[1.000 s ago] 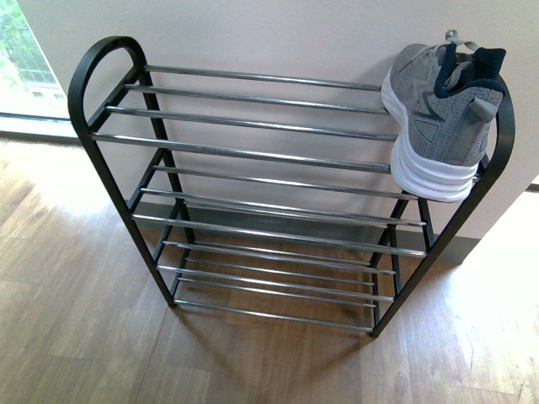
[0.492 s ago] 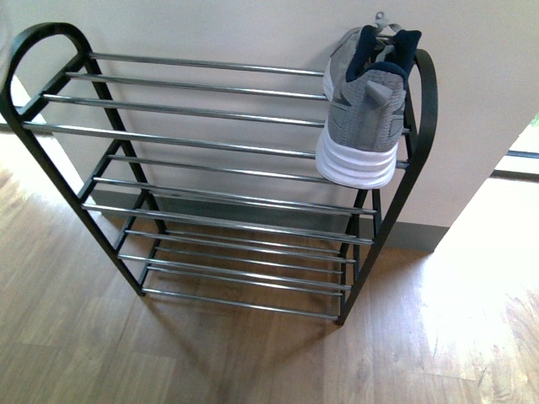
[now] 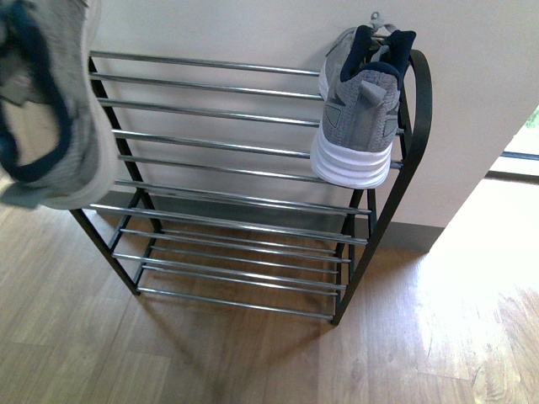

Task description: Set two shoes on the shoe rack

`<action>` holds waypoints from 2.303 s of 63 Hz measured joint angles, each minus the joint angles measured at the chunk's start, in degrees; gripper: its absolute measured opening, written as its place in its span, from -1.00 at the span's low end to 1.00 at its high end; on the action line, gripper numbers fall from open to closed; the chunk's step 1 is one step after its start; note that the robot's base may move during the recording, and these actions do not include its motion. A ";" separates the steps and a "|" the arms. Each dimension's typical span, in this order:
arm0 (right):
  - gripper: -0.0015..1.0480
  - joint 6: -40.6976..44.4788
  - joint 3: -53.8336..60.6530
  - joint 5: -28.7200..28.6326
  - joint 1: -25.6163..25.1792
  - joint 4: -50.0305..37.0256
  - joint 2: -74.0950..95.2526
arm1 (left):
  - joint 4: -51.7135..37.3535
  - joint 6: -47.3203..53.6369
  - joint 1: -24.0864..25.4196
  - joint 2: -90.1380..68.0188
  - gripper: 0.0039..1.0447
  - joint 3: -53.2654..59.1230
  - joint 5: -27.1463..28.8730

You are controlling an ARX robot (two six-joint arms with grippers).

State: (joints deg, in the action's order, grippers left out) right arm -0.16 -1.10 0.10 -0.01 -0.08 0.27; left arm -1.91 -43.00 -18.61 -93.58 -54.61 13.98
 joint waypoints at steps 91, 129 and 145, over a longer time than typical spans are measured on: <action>0.82 0.00 0.00 -0.04 0.00 0.00 0.00 | 24.98 -1.03 -8.83 -37.99 -0.96 -52.26 -15.96; 0.82 0.00 0.00 -0.07 0.00 0.00 0.00 | 23.28 -0.85 -7.76 -18.91 0.82 -37.18 -21.05; 0.82 0.00 0.00 -0.07 0.00 0.00 0.00 | 3.85 20.83 -1.44 -0.83 0.70 -13.27 2.97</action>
State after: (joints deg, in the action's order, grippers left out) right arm -0.16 -1.10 0.03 -0.01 -0.08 0.27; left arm 1.93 -22.17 -20.05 -94.41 -67.88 16.95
